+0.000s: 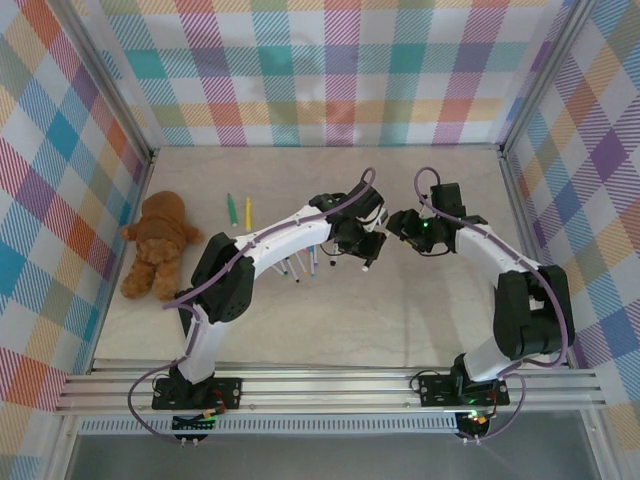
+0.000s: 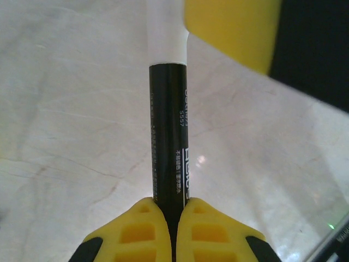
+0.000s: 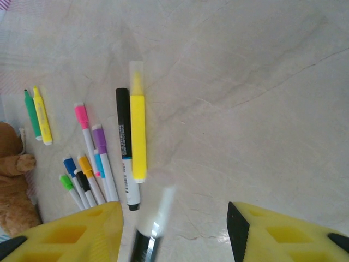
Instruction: Open the pen caps
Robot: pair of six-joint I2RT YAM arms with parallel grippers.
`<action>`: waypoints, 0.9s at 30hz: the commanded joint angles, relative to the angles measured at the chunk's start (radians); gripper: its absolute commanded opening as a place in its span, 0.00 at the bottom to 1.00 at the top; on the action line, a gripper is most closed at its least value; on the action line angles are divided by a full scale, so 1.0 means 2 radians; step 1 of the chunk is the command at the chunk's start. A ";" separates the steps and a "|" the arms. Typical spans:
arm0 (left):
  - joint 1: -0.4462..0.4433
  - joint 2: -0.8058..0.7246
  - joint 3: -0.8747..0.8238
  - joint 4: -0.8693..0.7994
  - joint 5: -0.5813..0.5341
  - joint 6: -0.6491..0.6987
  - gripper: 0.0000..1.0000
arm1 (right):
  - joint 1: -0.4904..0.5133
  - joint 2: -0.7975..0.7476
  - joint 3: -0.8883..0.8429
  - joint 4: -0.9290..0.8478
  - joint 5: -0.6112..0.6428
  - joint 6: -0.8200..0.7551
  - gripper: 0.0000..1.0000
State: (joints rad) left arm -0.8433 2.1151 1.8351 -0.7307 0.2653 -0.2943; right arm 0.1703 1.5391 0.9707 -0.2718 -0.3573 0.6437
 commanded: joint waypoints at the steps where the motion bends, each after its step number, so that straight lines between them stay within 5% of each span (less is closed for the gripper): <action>1: -0.007 -0.020 -0.018 0.008 0.046 0.002 0.00 | 0.000 0.009 0.015 0.025 -0.028 0.017 0.55; 27: -0.007 -0.031 -0.017 -0.001 0.016 0.005 0.00 | 0.026 0.035 0.020 0.001 -0.015 0.025 0.50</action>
State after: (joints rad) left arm -0.8440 2.1025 1.7844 -0.7273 0.3023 -0.2939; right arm 0.2039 1.5925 0.9897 -0.2737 -0.3721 0.6857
